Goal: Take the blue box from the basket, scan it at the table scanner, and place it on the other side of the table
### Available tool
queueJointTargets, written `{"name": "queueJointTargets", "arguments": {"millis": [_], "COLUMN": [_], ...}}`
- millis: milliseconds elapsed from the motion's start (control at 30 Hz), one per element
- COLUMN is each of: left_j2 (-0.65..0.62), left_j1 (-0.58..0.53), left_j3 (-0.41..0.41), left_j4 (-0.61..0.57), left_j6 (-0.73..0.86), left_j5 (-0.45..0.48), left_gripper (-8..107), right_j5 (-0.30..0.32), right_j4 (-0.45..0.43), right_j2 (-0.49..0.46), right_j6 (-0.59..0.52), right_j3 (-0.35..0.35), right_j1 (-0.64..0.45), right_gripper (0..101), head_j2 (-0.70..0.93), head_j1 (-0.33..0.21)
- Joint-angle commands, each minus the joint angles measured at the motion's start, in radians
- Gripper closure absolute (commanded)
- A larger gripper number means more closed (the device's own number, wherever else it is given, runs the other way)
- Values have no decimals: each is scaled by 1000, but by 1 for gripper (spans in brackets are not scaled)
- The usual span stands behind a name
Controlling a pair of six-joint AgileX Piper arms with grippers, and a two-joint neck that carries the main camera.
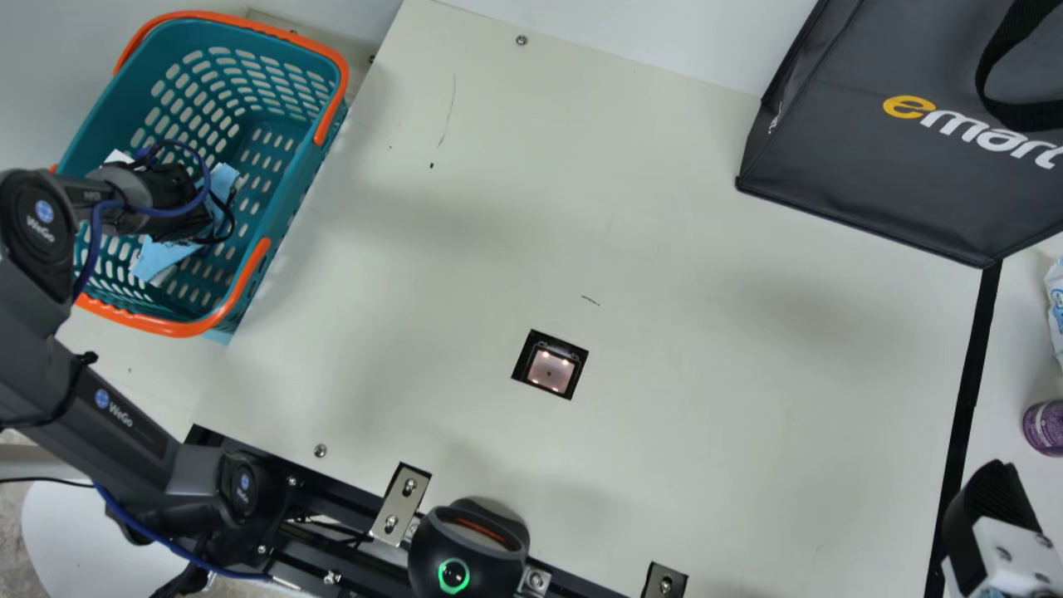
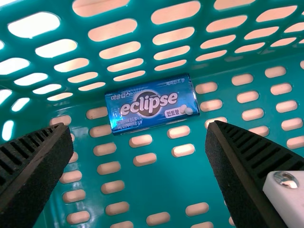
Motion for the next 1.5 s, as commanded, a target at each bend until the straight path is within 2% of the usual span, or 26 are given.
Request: {"name": "queueJointTargets", "arguments": {"millis": [0,433,800,1067,1467], "left_j2": [4,87,141,142,137], "left_j1": [1,-26,-58,-70,-69], "left_j3": [-12,-149,-192,-183,-158], "left_j4": [-64,-239,-312,-290,-149], "left_j6": [88,252,287,256,77], "left_j5": [-3,28,68,70,40], "left_gripper": [9,9,9,9,9], "right_j5": [0,2,2,2,2], "right_j4": [0,0,0,0,0], "right_j2": [0,0,0,0,0], "right_j6": [0,0,0,0,0], "right_j3": [0,0,0,0,0], "right_j1": [0,0,0,0,0], "right_gripper": [6,6,6,6,6], "head_j2": [4,4,4,4,4], "head_j1": [-30,-30,-30,-30,-30]}}
